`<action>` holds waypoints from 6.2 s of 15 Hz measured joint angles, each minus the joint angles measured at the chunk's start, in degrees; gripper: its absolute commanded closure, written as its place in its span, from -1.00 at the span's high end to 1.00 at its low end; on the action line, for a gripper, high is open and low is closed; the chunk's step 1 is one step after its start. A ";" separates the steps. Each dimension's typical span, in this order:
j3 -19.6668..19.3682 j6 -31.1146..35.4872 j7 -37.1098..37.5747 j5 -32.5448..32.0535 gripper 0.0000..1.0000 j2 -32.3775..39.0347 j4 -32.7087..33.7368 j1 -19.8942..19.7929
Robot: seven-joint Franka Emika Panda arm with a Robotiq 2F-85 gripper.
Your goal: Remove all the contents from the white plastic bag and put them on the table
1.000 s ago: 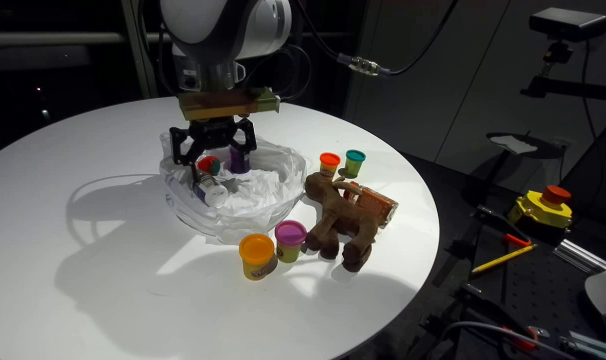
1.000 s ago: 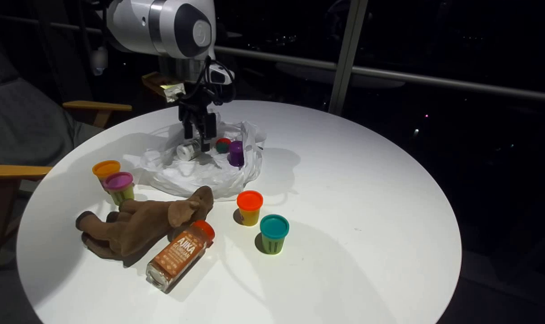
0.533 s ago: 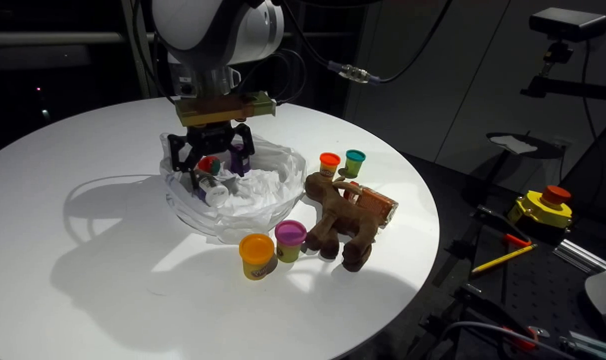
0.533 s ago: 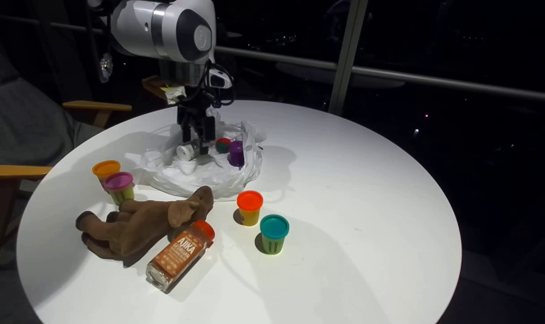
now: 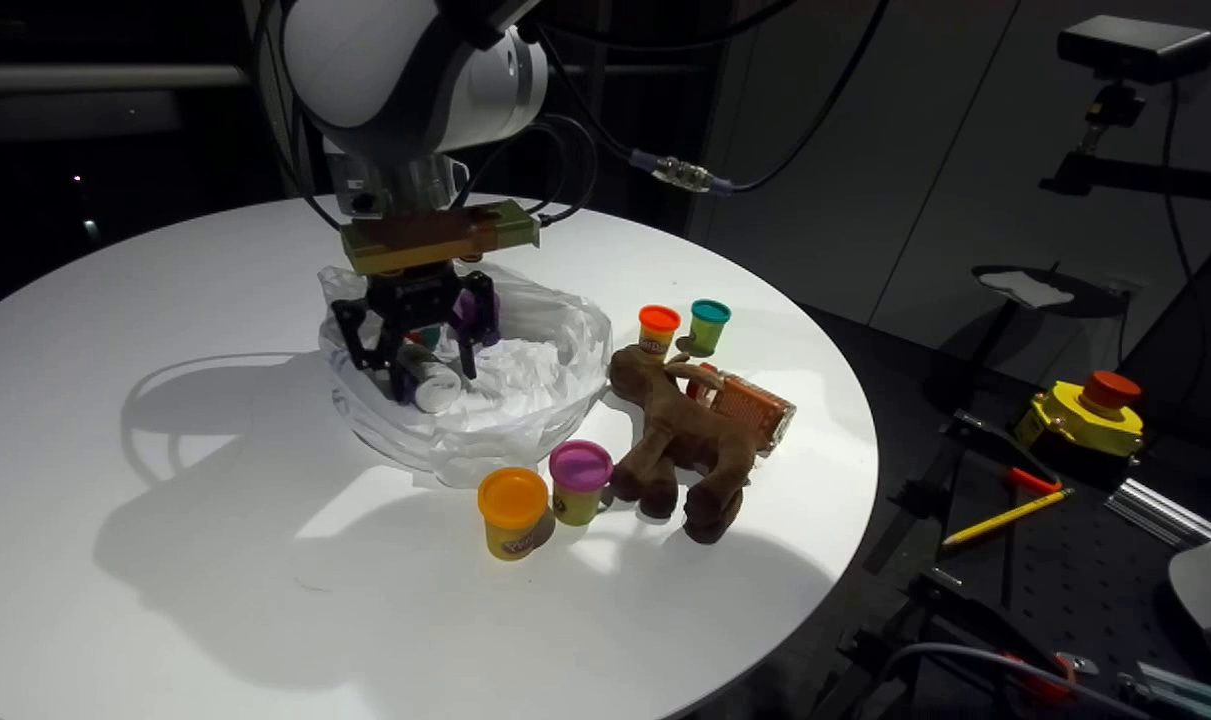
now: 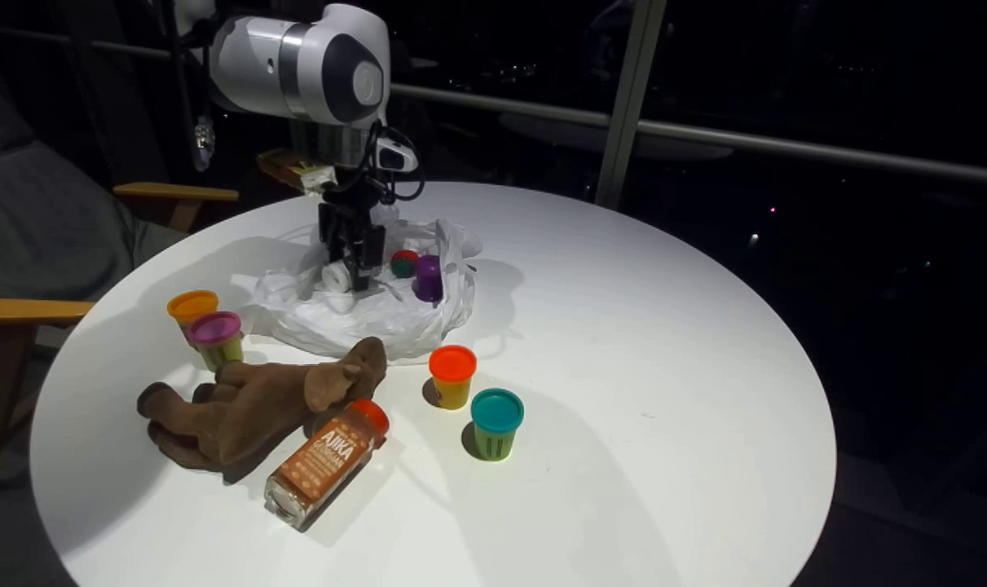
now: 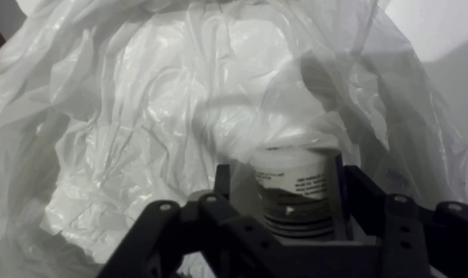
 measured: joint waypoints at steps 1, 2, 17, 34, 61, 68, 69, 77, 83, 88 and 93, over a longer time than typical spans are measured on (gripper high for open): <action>0.00 -0.45 0.00 0.00 -0.27 0.45 0.76 0.05; -0.01 -0.93 0.00 0.00 -0.43 0.85 1.55 0.08; -1.95 1.20 2.83 2.94 -0.47 -11.21 -5.27 -2.21; -5.62 28.10 12.84 13.79 -0.47 -34.25 -49.10 -11.17; -7.45 12.17 15.35 15.37 1.00 -13.59 -22.83 -16.27; -6.84 12.29 15.35 16.91 0.98 -19.14 -23.73 -16.48; -6.45 12.30 15.36 16.91 1.00 -21.24 -24.34 -15.94; -2.24 12.21 16.67 14.08 1.00 -28.05 -26.17 -7.42; -2.30 11.43 16.63 11.06 1.00 -18.75 -22.26 -6.82; -2.71 10.17 16.37 9.06 1.00 -11.25 -15.84 -6.77; -3.43 7.88 16.37 8.05 1.00 -6.93 -9.32 -6.73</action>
